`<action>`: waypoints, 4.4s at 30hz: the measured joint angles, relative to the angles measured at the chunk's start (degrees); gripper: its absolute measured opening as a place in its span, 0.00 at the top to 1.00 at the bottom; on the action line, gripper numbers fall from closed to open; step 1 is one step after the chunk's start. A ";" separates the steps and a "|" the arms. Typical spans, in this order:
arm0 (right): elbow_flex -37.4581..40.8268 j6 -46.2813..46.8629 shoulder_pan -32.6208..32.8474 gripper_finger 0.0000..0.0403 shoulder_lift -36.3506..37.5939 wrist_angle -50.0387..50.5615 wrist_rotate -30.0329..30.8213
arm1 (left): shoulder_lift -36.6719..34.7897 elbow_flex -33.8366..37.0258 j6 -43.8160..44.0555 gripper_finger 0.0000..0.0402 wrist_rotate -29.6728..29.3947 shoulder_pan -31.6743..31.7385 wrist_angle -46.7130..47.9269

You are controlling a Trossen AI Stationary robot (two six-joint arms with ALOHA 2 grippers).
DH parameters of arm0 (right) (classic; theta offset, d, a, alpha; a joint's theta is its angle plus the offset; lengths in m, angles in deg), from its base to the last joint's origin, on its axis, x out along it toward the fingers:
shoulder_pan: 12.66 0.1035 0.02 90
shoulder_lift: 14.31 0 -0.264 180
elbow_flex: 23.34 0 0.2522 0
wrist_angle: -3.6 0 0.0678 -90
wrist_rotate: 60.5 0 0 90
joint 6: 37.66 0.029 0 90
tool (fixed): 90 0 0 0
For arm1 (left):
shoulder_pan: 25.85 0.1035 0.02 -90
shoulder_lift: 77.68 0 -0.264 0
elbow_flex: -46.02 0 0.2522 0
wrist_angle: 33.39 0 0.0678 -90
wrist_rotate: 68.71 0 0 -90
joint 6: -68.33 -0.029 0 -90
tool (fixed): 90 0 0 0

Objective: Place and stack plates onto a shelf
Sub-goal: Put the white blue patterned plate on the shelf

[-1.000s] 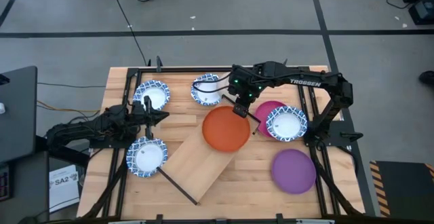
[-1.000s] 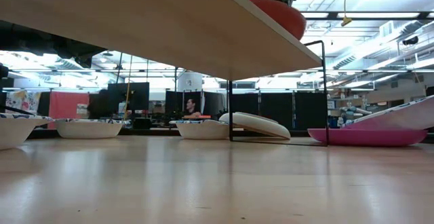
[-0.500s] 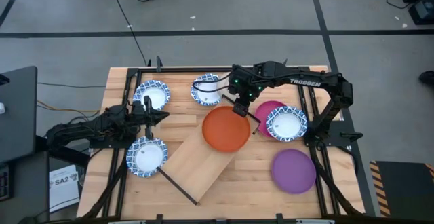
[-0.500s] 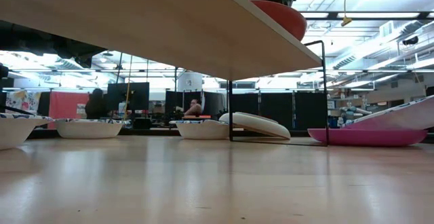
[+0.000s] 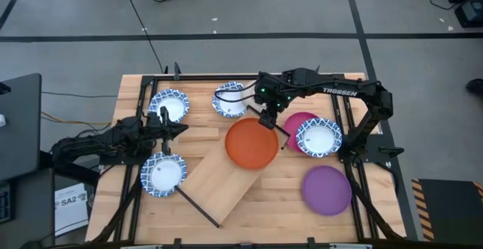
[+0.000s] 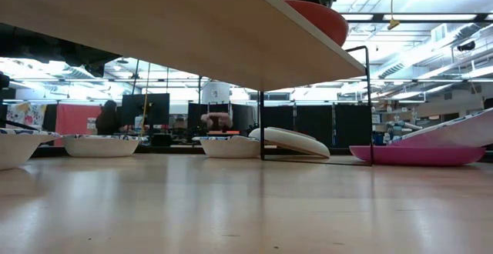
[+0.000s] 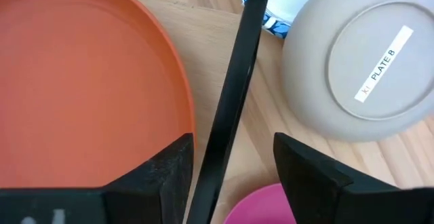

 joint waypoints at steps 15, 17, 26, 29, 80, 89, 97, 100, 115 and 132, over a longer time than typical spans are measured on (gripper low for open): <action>0.04 -1.96 4.10 0.48 12.85 1.20 10.28 | 0.00 0.01 0.08 0.94 0.01 -0.01 -0.01; 0.04 -1.96 5.78 0.49 15.14 1.17 12.33 | 0.01 0.01 1.29 0.94 0.01 -0.02 -0.40; 6.34 1.20 14.49 0.49 24.27 -2.81 22.30 | -0.01 0.00 3.02 0.94 -0.37 -0.02 -4.00; 12.90 2.97 17.07 0.49 28.28 -7.09 24.40 | -0.01 0.01 3.01 0.94 -0.71 -0.01 -4.16; 60.06 2.12 20.61 0.49 54.80 -53.77 25.02 | 38.12 -33.81 19.04 0.61 -21.21 1.73 34.50; 60.06 2.12 20.61 0.49 54.80 -53.75 25.02 | 51.03 -38.17 19.03 0.61 -16.79 9.67 38.48; 60.06 2.14 20.61 0.49 54.80 -53.73 25.02 | 58.71 -38.21 18.71 0.61 -14.21 16.29 39.60; 60.06 2.14 20.61 0.49 54.80 -53.71 25.02 | 60.77 -38.21 16.55 0.61 -14.21 17.80 39.62; 60.06 2.14 20.61 0.49 54.80 -53.71 25.02 | 68.44 -38.21 15.60 0.61 -11.28 18.91 39.87; 60.06 2.14 20.61 0.49 54.80 -53.70 25.02 | 78.71 -38.21 15.36 0.61 -15.59 18.92 39.78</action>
